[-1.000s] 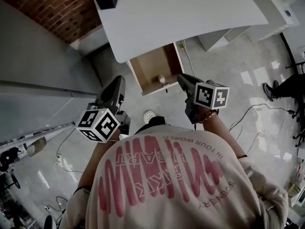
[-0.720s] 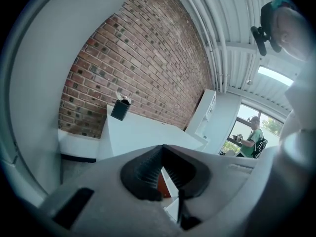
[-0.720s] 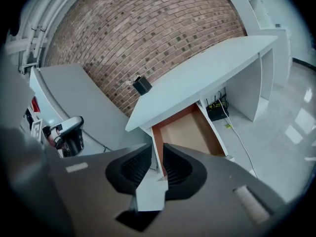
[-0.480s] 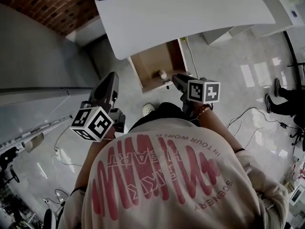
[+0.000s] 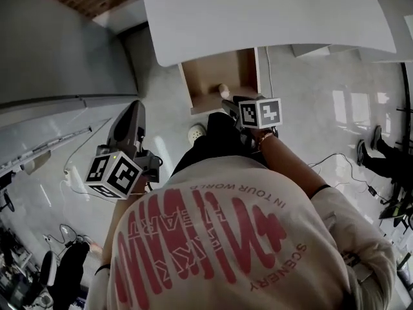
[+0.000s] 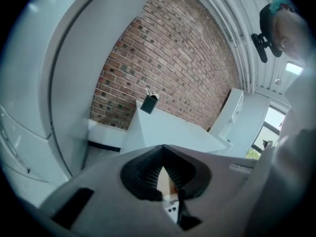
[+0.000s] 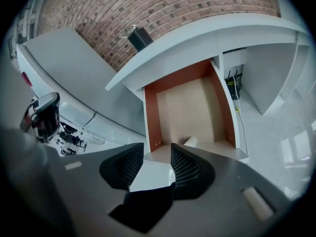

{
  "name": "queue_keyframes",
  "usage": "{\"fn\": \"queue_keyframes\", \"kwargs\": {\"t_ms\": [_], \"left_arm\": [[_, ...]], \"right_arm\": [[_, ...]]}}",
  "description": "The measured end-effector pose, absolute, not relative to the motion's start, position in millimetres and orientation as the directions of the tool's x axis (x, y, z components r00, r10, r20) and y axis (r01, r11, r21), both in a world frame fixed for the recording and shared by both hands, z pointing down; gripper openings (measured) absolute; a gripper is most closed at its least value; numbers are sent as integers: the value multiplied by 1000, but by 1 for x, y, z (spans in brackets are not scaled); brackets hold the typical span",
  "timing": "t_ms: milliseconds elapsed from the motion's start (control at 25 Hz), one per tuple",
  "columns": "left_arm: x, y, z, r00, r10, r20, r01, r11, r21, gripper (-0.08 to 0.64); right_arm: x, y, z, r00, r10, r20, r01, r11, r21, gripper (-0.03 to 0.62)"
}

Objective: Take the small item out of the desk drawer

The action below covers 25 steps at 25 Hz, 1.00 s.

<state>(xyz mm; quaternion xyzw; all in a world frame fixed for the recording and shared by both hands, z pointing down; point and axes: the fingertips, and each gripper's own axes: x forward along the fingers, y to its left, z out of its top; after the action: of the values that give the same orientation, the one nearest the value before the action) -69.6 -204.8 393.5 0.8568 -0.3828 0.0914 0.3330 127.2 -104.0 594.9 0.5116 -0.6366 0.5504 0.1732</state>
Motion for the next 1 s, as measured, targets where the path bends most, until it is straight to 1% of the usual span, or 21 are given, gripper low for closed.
{"fn": "queue_keyframes", "kwargs": {"t_ms": [160,440,760,1000], "left_arm": [[-81,-202,412,615,-640,460,-775,-384,502,6],[-84,-196,435,524,-685,506,-824,-259,504,6],[-105,-174,446,377,-749,544,-870,-85,486,6],[-122,-156,449,290,-776,560,-880,14,475,6]], "right_arm": [[125,-110,626,-450,-364,816,-860,-71,-506,184],[135,-119,674,-484,-226,845,-866,-13,-500,199],[149,-129,720,-464,-41,885,-885,68,-461,215],[153,-128,751,-400,80,913,-904,128,-407,218]]}}
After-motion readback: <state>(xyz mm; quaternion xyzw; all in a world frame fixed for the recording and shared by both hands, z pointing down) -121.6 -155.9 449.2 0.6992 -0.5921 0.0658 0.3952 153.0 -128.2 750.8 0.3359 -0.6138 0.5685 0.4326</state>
